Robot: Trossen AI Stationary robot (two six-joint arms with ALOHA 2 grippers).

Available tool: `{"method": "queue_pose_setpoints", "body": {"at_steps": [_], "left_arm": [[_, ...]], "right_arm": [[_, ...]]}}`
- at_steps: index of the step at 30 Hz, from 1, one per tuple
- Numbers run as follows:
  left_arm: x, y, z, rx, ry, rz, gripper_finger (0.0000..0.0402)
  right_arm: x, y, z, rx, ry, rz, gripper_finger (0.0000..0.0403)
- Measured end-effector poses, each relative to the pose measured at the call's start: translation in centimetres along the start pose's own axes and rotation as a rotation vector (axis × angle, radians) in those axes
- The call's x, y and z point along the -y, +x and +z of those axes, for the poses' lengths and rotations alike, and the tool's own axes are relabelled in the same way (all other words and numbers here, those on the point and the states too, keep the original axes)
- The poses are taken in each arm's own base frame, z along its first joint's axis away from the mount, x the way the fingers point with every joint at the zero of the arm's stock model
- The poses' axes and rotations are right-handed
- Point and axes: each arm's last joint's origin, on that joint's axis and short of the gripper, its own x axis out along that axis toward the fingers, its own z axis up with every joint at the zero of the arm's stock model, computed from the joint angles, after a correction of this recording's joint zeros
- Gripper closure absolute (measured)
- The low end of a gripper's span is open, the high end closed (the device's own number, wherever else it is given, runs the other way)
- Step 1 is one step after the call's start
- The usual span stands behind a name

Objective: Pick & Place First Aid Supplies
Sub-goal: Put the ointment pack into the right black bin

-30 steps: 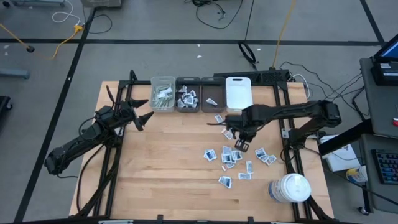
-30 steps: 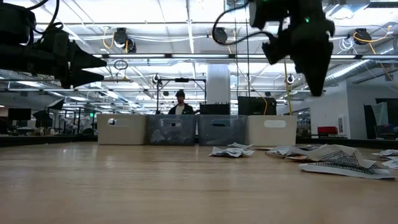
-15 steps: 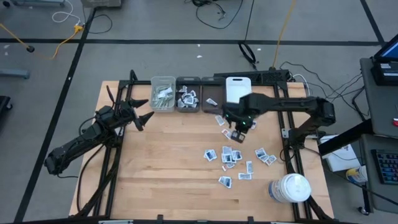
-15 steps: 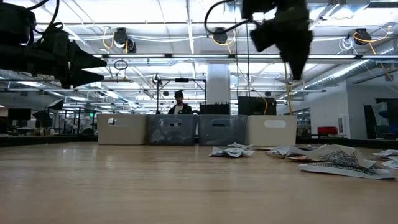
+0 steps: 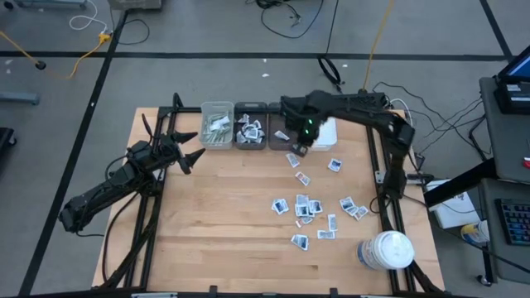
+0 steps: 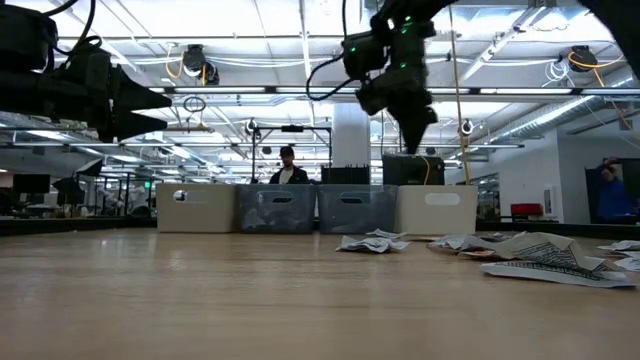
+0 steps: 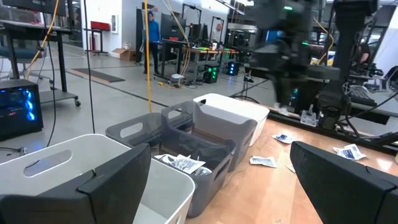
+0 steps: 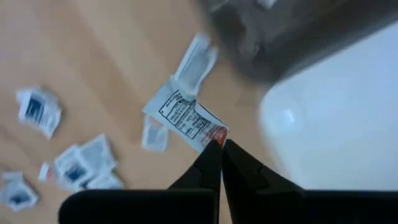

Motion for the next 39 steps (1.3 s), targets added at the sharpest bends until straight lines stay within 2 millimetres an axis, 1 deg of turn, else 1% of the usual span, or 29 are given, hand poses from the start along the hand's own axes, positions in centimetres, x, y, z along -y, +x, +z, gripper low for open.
{"method": "queue_pose_setpoints", "body": {"at_steps": [4, 8, 12, 14, 20, 22, 26, 33, 36, 39], "left_arm": [[0.0, 0.0, 0.0, 0.0, 0.0, 0.0, 0.0009], [0.0, 0.0, 0.0, 0.0, 0.0, 0.0, 0.0009], [0.0, 0.0, 0.0, 0.0, 0.0, 0.0, 0.0009], [0.0, 0.0, 0.0, 0.0, 0.0, 0.001, 0.0009], [0.0, 0.0, 0.0, 0.0, 0.0, 0.001, 0.0009], [0.0, 0.0, 0.0, 0.0, 0.0, 0.0, 0.0009], [0.0, 0.0, 0.0, 0.0, 0.0, 0.0, 0.0009], [0.0, 0.0, 0.0, 0.0, 0.0, 0.0, 0.0009], [0.0, 0.0, 0.0, 0.0, 0.0, 0.001, 0.0009], [0.0, 0.0, 0.0, 0.0, 0.0, 0.001, 0.0009]], "right_arm": [[2.4, -0.1, 2.9, 0.021, 0.024, 0.0, 0.0403], [4.8, -0.3, 5.4, 0.044, 0.071, 0.0, 0.0403], [6.7, -0.6, 6.8, 0.046, 0.087, -0.004, 0.0403], [7.1, -0.9, 7.1, 0.052, 0.087, -0.005, 0.0403], [7.2, -0.7, 7.5, 0.076, 0.071, -0.007, 0.0403], [6.8, -0.4, 7.9, 0.108, 0.05, -0.009, 0.0403], [5.8, 1.7, 8.5, 0.128, 0.02, -0.011, 0.0403], [4.4, 5.8, 8.7, 0.123, -0.016, -0.011, 0.0402], [4.1, 6.7, 8.6, 0.125, -0.026, -0.009, 0.0391], [3.9, 7.0, 8.6, 0.119, -0.033, -0.029, 0.0371]]}}
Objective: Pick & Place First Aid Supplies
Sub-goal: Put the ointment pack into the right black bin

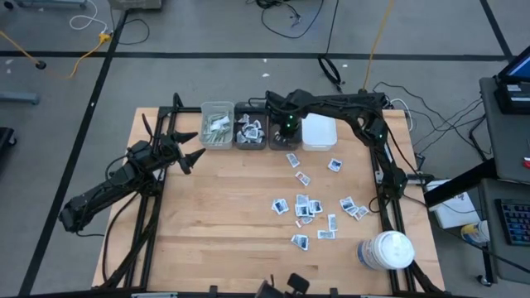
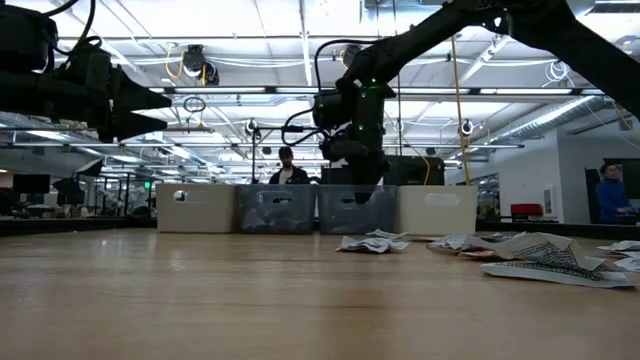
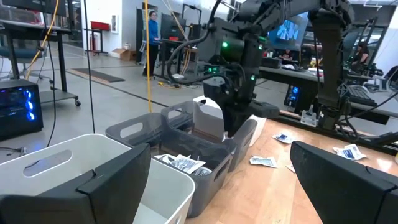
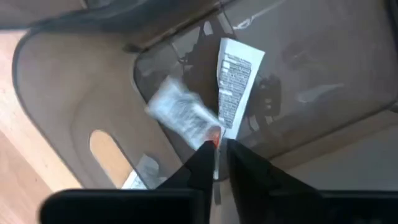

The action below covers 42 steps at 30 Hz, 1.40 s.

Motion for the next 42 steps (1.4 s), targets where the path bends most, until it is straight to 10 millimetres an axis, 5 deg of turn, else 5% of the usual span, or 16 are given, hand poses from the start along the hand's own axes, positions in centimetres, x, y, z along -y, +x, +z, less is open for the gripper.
{"method": "queue_pose_setpoints", "body": {"at_steps": [14, 18, 29, 42], "left_arm": [[0.0, 0.0, 0.0, 0.0, 0.0, 0.0, 0.0009], [0.0, 0.0, 0.0, 0.0, 0.0, 0.0, 0.0009], [0.0, 0.0, 0.0, 0.0, 0.0, -0.001, 0.0009], [0.0, 0.0, 0.0, 0.0, 0.0, 0.0, 0.0009]], "right_arm": [[-0.6, 0.0, 0.4, 0.038, -0.032, -0.005, 0.0205], [-0.4, -0.6, 0.2, 0.037, -0.045, -0.036, 0.02], [-1.8, -6.4, -2.4, 0.039, -0.167, -0.025, 0.0213], [-6.3, -9.5, -4.7, 0.027, -0.738, -0.015, 0.0216]]}}
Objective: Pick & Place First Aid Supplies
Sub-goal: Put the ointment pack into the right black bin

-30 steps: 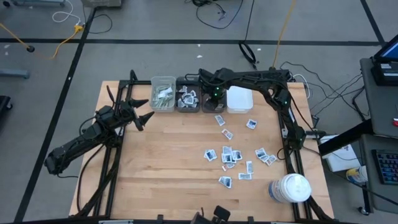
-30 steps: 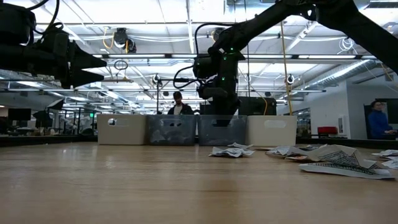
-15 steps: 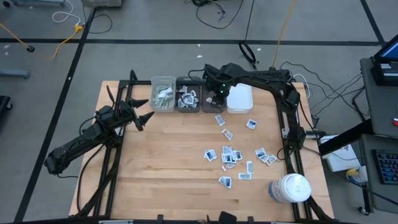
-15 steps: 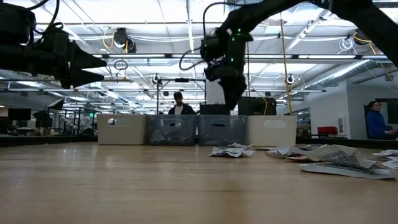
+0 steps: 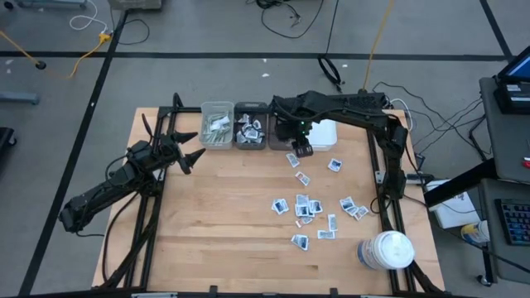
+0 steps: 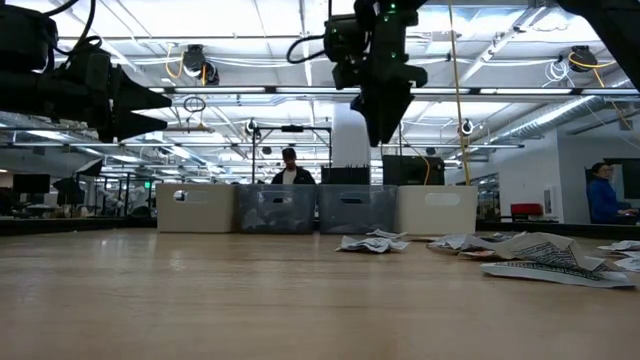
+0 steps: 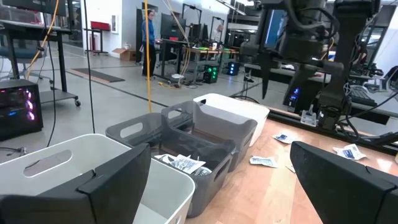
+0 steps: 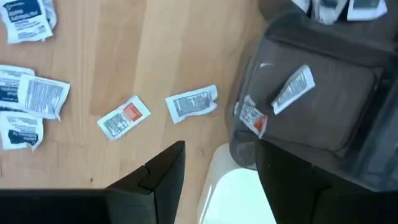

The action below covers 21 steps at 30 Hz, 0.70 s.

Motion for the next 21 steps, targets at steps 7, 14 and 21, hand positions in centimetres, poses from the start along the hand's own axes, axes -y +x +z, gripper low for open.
{"method": "queue_pose_setpoints", "body": {"at_steps": [7, 14, 21], "left_arm": [[0.0, 0.0, 0.0, 0.0, 0.0, 0.0, 0.0009], [0.0, 0.0, 0.0, 0.0, 0.0, 0.0, 0.0009], [0.0, 0.0, 0.0, 0.0, 0.0, 0.0, 0.0009]], "right_arm": [[-2.8, 0.7, 0.7, -0.001, -0.071, 0.013, 0.0216], [-8.9, 1.7, -2.2, -0.045, -0.117, 0.053, 0.0216], [-14.8, 2.3, -7.1, -0.132, -0.074, 0.093, 0.0216]]}}
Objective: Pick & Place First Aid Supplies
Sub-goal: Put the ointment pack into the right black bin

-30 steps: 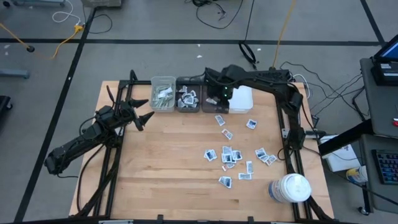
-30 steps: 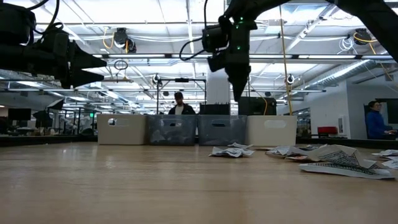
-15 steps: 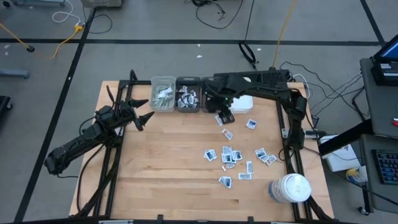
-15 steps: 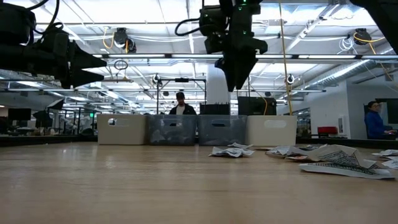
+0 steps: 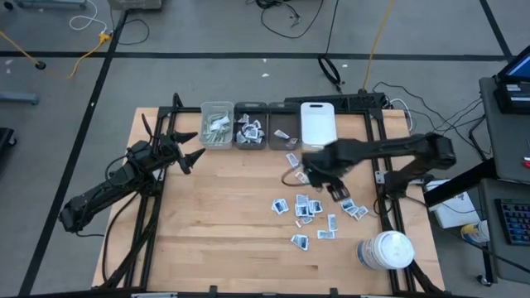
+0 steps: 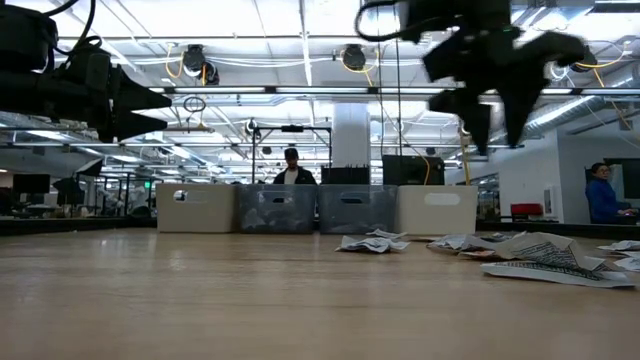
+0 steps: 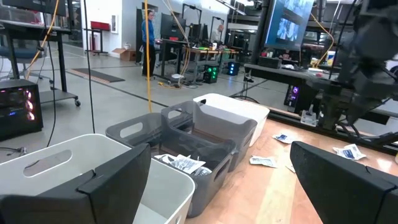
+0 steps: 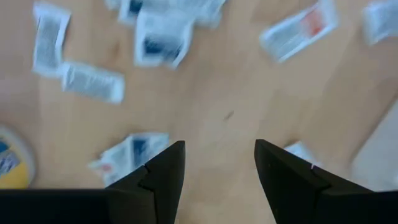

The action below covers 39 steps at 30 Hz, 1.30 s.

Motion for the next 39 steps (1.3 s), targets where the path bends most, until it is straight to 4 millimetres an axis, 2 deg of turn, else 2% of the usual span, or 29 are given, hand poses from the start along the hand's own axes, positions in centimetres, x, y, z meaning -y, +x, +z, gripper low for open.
{"method": "queue_pose_setpoints", "body": {"at_steps": [9, 16, 21, 32, 39], "left_arm": [[0.0, 0.0, 0.0, 0.0, 0.0, 0.0, 0.0009], [0.0, 0.0, 0.0, 0.0, 0.0, 0.0, 0.0009], [0.0, 0.0, 0.0, 0.0, 0.0, 0.0, 0.0009], [0.0, 0.0, 0.0, 0.0, 0.0, 0.0, 0.0009], [0.0, 0.0, 0.0, 0.0, 0.0, 0.0, 0.0009]], "right_arm": [[-5.2, 0.9, -4.8, -0.127, 0.072, 0.042, 0.0216], [-7.1, 0.8, -7.1, -0.21, 0.113, 0.1, 0.0216], [-7.7, 1.4, -7.4, -0.233, 0.127, 0.144, 0.0216], [-8.4, 5.6, -7.4, -0.349, 0.282, 0.296, 0.0216], [-8.2, 7.7, -7.0, -0.359, 0.345, 0.295, 0.0216]]}}
